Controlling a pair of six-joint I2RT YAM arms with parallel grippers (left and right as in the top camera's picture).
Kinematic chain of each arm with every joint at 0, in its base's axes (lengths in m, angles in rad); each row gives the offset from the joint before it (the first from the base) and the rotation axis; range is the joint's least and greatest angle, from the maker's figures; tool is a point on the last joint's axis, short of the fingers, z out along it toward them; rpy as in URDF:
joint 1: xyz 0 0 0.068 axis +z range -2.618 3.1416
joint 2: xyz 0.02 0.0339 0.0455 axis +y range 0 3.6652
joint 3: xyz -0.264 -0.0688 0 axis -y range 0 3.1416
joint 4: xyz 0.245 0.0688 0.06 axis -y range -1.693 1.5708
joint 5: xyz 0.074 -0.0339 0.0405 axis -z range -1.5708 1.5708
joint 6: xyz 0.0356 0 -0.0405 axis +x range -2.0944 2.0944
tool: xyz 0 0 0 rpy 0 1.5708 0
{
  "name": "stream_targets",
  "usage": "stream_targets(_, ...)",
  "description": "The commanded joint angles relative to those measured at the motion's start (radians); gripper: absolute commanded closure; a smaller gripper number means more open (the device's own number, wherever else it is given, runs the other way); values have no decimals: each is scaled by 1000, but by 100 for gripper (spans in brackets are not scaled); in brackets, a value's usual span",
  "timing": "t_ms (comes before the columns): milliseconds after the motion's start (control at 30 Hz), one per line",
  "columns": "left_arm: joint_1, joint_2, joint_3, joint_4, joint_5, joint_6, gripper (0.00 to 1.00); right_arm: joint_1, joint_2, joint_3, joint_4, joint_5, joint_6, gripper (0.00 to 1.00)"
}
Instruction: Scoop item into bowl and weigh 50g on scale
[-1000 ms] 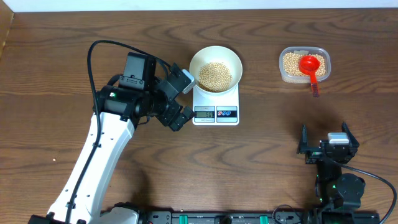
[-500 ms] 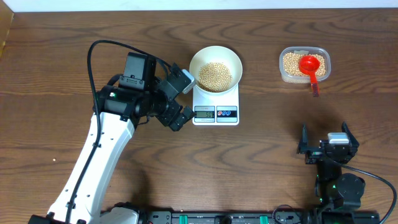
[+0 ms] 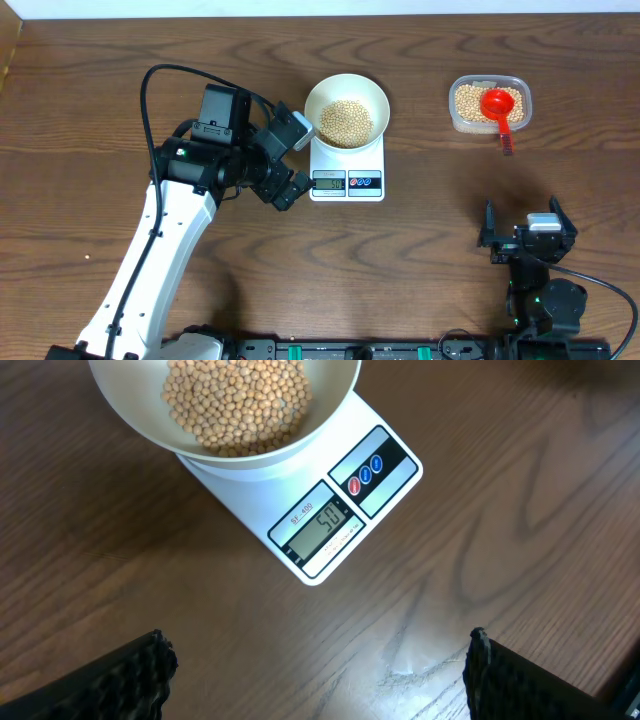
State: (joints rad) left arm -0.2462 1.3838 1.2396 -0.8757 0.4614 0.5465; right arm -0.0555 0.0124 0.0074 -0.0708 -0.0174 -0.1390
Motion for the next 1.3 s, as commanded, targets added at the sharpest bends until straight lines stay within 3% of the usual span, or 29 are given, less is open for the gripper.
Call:
stream_targets(0,-2,-9,19,-3,-2,-9,6,5,-8,-2,-4,15,11,1)
stream_targets(800,-2,-21,19,-3,-2,-9,6,5,-8,-2,-4,15,11,1)
stream_targets(1267,53,-238,19,-90,1,-47,6,5,-8,-2,-4,15,11,1)
